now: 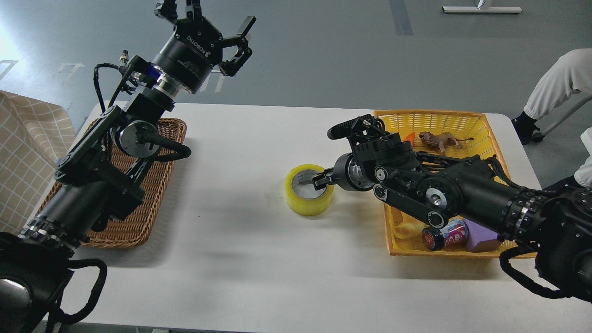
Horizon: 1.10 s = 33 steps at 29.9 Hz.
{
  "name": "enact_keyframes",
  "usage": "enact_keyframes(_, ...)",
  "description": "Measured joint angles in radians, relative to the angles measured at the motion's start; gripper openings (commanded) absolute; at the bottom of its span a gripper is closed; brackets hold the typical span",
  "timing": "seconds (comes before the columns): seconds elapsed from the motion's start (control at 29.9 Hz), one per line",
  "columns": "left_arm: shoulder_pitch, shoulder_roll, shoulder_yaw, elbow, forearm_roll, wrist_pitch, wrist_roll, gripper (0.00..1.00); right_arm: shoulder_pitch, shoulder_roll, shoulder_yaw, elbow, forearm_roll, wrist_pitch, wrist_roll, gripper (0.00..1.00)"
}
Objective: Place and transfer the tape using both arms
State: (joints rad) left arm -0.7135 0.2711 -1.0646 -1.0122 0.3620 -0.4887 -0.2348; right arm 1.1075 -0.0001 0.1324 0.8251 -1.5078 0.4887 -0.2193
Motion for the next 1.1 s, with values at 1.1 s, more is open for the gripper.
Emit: enact_keyframes(1.1, 0.000, 0.037, 0.020, 0.003, 0.000, 0.000, -0.001, 0.98, 0.070, -0.201, 0.534, 0.101, 0.014, 0.000, 0.000, 0.99)
